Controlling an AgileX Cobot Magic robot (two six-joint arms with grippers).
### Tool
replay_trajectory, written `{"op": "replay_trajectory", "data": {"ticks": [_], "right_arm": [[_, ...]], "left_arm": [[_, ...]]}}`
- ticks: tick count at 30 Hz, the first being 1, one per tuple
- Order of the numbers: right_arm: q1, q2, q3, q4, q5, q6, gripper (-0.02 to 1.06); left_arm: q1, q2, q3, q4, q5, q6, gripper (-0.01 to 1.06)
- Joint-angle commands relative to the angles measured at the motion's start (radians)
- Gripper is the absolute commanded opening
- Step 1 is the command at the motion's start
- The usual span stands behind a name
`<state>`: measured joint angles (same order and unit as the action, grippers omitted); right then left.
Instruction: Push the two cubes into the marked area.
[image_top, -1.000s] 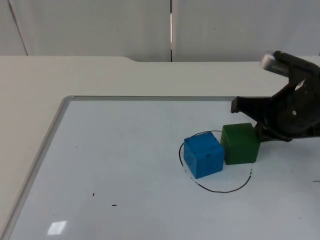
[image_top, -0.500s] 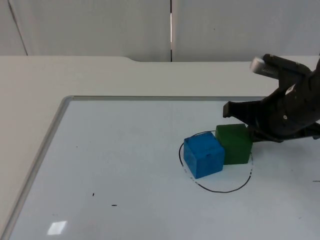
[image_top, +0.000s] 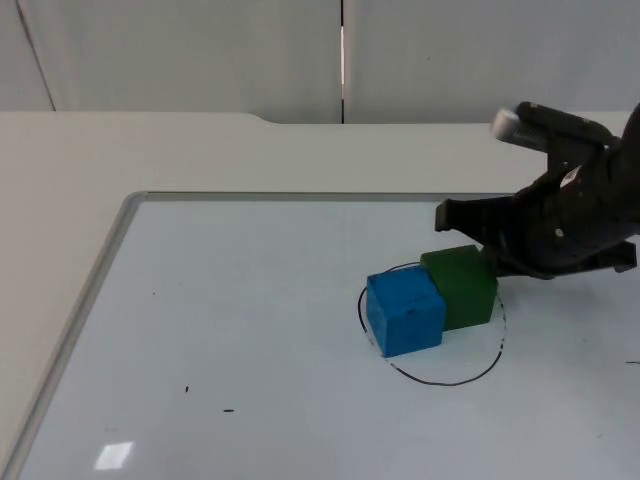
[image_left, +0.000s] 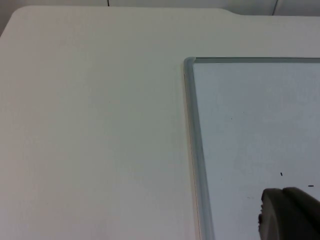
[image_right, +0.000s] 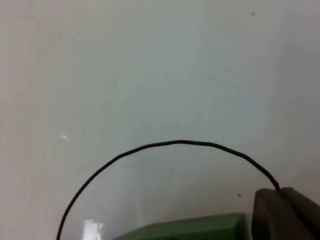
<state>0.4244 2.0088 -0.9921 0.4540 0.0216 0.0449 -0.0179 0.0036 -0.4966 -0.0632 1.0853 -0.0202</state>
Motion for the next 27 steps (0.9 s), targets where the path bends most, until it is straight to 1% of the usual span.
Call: {"op": "replay_trajectory", "data": {"ticks": [1, 2, 3, 4, 7, 8, 10, 12, 13, 17, 18, 20, 23, 24, 27], "right_arm": [[0.005, -0.014, -0.006, -0.008, -0.022, -0.020, 0.00], [0.000, -0.029, -0.006, -0.016, -0.022, -0.045, 0.00], [0.000, -0.029, -0.006, -0.016, -0.022, -0.045, 0.00], [-0.007, -0.047, -0.006, -0.038, -0.011, -0.067, 0.00], [-0.045, -0.114, -0.006, -0.098, 0.036, -0.071, 0.00], [-0.045, -0.114, -0.006, -0.098, 0.036, -0.071, 0.00], [-0.099, -0.185, -0.006, -0.161, 0.089, -0.071, 0.00], [-0.147, -0.260, -0.006, -0.199, 0.141, -0.071, 0.00], [-0.147, -0.260, -0.006, -0.199, 0.141, -0.071, 0.00], [-0.236, -0.431, -0.006, -0.280, 0.251, -0.071, 0.00], [-0.236, -0.431, -0.006, -0.280, 0.251, -0.071, 0.00], [-0.261, -0.516, -0.006, -0.325, 0.298, -0.076, 0.00], [-0.262, -0.643, -0.006, -0.399, 0.354, -0.079, 0.00], [-0.262, -0.643, -0.006, -0.399, 0.354, -0.079, 0.00], [-0.262, -0.756, -0.006, -0.398, 0.397, -0.079, 0.00]], "left_arm": [[-0.004, -0.004, 0.005, 0.001, -0.012, -0.004, 0.00], [-0.004, -0.004, 0.005, 0.001, -0.012, -0.004, 0.00], [-0.004, -0.004, 0.005, 0.001, -0.012, -0.004, 0.00], [-0.004, -0.004, 0.005, 0.001, -0.012, -0.004, 0.00], [-0.004, -0.004, 0.005, 0.001, -0.012, -0.004, 0.00], [-0.004, -0.004, 0.005, 0.001, -0.012, -0.004, 0.00], [-0.004, -0.004, 0.005, 0.001, -0.012, -0.004, 0.00], [-0.004, -0.004, 0.005, 0.001, -0.012, -0.004, 0.00], [-0.004, -0.004, 0.005, 0.001, -0.012, -0.004, 0.00], [-0.004, -0.004, 0.005, 0.001, -0.012, -0.004, 0.00], [-0.004, -0.004, 0.005, 0.001, -0.012, -0.004, 0.00], [-0.004, -0.004, 0.005, 0.001, -0.012, -0.004, 0.00], [-0.004, -0.004, 0.005, 0.001, -0.012, -0.004, 0.00], [-0.004, -0.004, 0.005, 0.001, -0.012, -0.004, 0.00], [-0.004, -0.004, 0.005, 0.001, -0.012, -0.004, 0.00]]}}
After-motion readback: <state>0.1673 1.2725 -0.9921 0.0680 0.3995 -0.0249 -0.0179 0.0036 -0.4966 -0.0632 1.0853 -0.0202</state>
